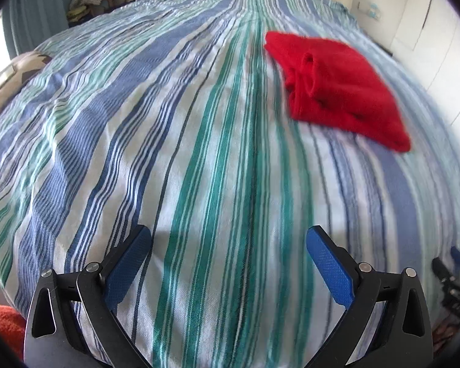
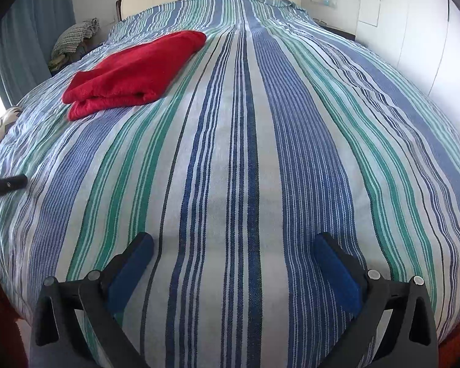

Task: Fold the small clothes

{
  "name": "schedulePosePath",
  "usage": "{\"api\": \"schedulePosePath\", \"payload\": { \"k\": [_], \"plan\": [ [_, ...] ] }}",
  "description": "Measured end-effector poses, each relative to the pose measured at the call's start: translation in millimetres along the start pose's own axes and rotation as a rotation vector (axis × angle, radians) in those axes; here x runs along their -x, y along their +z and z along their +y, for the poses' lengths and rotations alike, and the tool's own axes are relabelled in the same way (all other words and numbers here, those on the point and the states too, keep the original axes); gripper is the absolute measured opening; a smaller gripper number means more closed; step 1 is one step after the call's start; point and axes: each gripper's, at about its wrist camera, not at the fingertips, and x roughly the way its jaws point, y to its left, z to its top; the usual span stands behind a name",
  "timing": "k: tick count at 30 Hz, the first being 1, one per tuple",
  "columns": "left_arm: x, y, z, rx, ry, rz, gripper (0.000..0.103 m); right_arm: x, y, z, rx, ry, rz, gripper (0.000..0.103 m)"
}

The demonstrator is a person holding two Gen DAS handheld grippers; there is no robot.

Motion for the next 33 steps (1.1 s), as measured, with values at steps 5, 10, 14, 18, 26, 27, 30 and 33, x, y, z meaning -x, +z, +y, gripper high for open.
{"api": "schedulePosePath", "payload": {
  "k": [5, 10, 14, 18, 26, 27, 30, 33],
  "plan": [
    [21.1, 57.7, 2.4, 0.127, -0.203, -0.117, 0.102, 15.3, 29.0, -7.9, -0.063, 0.107, -0.037, 0.102],
    [-37.6, 139.2, -18.4, 0.138, -0.277, -0.051, 0.102, -3.9, 124.4, -0.5, -0.07, 0.253, -0.111, 0.102],
    [-114.2, 170.4, -28.1, 0.123, -0.252, 0.125, 0.102, -65.5, 210.4, 5.1, -0.165, 0.433, -0.061, 0.102],
    [-143.7, 174.5, -45.9, 0.05, -0.239, 0.182, 0.102, -146.2, 256.1, 22.6, -0.198, 0.561, 0.067, 0.099],
    [-127.0, 187.8, -72.3, -0.032, -0.292, 0.156, 0.028, -148.6, 270.3, 76.8, -0.055, 0.486, 0.044, 0.033],
    [-113.5, 193.6, -72.6, -0.03, -0.309, 0.127, 0.028, -133.6, 277.5, 79.2, -0.033, 0.49, 0.007, 0.033],
    [-73.8, 212.3, -68.2, -0.026, -0.347, 0.05, 0.028, -89.8, 298.8, 88.0, 0.017, 0.513, -0.085, 0.032],
    [-40.2, 230.6, -62.2, -0.028, -0.365, -0.011, 0.028, -51.0, 316.8, 97.1, 0.03, 0.538, -0.168, 0.032]
  ]
}}
